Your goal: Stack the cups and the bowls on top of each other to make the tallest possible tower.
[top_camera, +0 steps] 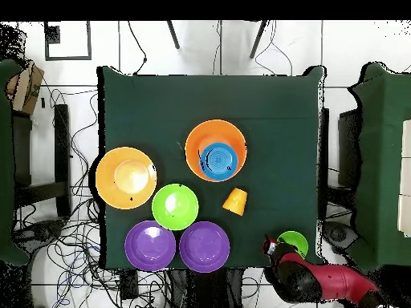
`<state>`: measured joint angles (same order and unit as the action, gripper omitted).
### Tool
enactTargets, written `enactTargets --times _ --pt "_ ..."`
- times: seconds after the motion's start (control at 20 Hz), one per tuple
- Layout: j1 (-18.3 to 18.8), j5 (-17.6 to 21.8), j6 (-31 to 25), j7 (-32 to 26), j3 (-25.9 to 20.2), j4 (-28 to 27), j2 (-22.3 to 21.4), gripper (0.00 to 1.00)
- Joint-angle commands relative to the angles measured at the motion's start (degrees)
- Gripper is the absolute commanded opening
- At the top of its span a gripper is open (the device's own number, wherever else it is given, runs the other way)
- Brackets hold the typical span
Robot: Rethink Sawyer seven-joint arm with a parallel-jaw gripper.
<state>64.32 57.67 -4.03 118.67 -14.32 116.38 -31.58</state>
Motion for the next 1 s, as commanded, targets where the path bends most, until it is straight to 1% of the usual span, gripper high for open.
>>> enactTargets --times 0.05,0.2,0.3,0.35,0.4,0.5,0.65,1.0 --pt "-1.51 3.28 -6.84 -8.79 -6.31 -6.16 0.62 1.00" --pt "-1.47 3.21 -7.04 -9.00 -6.41 -6.06 0.48 1.00" --pt "-2.45 3.55 -6.30 -7.91 -5.33 -6.41 0.29 1.00" --pt "-2.95 3.71 -5.93 -7.37 -4.79 -6.59 0.20 0.00" --pt "-2.49 3.41 -6.64 -8.07 -5.31 -6.49 0.21 0.00" --pt "-3.74 4.50 -4.34 -6.42 -4.04 -6.19 -1.04 0.00" --pt "-2.91 3.96 -5.53 -7.09 -4.92 -6.24 0.38 0.00" --pt "-3.17 3.30 -5.93 -6.95 -5.28 -5.88 -0.02 0.00"
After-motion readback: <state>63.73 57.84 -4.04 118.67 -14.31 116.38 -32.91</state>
